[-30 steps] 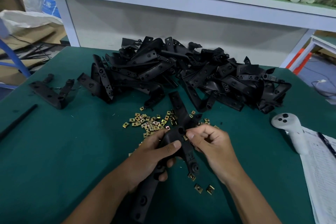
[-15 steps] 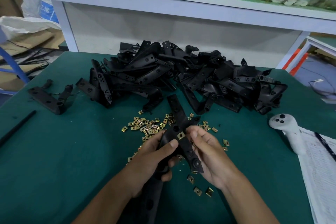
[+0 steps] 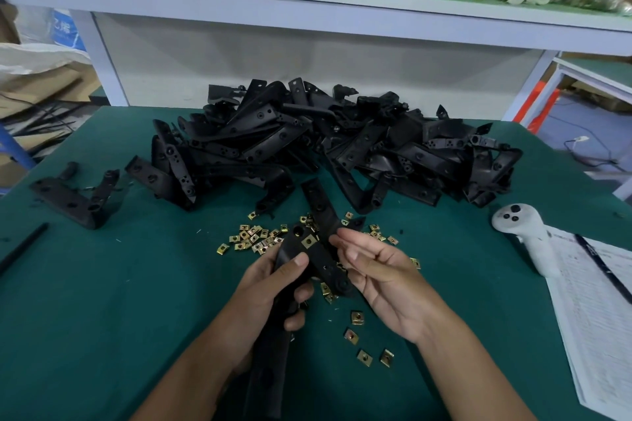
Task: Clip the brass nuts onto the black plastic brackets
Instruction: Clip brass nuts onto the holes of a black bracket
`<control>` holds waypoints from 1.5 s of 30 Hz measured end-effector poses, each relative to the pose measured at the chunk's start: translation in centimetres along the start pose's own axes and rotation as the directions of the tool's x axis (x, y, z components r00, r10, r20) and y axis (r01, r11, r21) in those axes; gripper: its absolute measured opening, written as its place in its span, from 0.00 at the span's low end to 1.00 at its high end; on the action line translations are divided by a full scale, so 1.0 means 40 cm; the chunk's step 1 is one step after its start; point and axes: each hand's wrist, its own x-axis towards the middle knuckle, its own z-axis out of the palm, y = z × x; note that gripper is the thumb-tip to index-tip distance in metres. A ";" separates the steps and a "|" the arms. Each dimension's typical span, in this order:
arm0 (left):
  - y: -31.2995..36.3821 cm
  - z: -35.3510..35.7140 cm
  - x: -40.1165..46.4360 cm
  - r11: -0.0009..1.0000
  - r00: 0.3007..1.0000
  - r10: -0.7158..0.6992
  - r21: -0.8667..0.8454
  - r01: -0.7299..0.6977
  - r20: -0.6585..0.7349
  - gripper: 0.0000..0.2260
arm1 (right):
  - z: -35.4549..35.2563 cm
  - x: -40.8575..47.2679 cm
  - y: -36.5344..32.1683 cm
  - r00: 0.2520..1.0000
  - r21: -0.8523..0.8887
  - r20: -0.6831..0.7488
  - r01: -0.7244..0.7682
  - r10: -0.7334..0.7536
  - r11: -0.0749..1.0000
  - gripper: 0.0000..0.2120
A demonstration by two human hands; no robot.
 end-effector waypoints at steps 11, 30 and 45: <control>0.008 0.012 -0.006 1.000 1.000 0.011 0.025 -0.011 -0.024 0.15 | 0.006 0.000 -0.007 1.000 0.009 -0.001 0.019 -0.019 1.000 0.11; -0.011 -0.010 0.004 0.990 0.998 0.063 0.131 -0.059 -0.021 0.14 | 0.010 -0.007 -0.002 0.986 -0.162 0.089 0.156 -0.143 0.974 0.09; -0.010 -0.009 -0.002 0.980 0.995 0.098 0.179 -0.092 -0.023 0.13 | 0.010 -0.014 0.004 0.969 -0.256 0.142 0.232 -0.201 0.938 0.06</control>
